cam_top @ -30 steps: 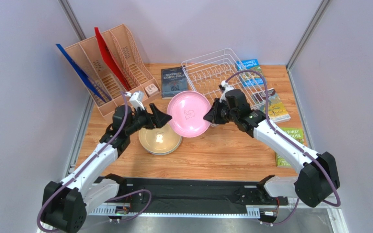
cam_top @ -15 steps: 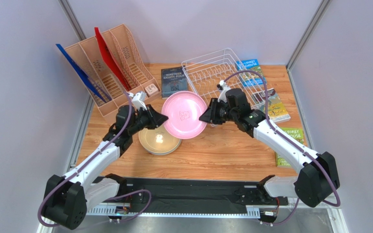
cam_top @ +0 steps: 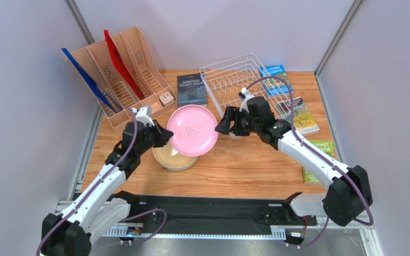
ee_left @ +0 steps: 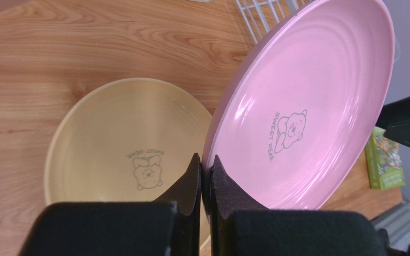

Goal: Unload the plates from the dish rack

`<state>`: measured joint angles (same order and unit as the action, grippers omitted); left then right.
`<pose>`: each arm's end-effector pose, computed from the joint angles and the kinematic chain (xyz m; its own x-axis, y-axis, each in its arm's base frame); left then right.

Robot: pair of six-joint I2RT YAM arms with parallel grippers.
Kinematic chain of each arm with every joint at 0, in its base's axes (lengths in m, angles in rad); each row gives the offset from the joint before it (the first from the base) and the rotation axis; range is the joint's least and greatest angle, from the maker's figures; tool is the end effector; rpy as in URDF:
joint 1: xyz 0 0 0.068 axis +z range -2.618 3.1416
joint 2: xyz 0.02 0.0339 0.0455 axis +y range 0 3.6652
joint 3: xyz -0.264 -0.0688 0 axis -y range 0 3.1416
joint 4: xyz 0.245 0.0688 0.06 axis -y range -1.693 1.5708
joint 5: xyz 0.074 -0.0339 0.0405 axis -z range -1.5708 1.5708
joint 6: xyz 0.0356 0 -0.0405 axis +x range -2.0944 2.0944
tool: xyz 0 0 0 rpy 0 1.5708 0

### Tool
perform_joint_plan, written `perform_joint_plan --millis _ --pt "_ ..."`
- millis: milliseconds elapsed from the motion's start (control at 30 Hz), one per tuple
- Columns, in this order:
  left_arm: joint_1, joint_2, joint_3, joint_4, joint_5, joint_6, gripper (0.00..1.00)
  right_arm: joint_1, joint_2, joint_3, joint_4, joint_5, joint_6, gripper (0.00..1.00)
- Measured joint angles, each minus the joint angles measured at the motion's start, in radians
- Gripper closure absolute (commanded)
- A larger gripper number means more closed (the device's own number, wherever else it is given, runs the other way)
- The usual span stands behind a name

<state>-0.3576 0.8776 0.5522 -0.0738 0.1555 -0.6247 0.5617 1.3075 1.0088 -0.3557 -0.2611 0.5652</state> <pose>0.1884 -0.0763 0.2527 -0.5758 -0.4017 -0.7122 0.1760 0.7897 -0.5877 0.2398 0.1618 0.2877 -0.8035 0.1057 -0.5859 -0.3050 0.7720 0.5576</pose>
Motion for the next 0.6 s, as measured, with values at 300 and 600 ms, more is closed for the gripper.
perform_joint_plan --millis 300,600 --pt "-0.001 -0.099 -0.002 -0.228 -0.268 0.001 1.0 0.0 -0.024 0.028 -0.083 0.145 -0.064 0.21" --pt "-0.001 -0.042 -0.052 -0.277 -0.36 0.0 1.0 0.0 -0.056 0.029 -0.108 0.201 -0.088 0.21"
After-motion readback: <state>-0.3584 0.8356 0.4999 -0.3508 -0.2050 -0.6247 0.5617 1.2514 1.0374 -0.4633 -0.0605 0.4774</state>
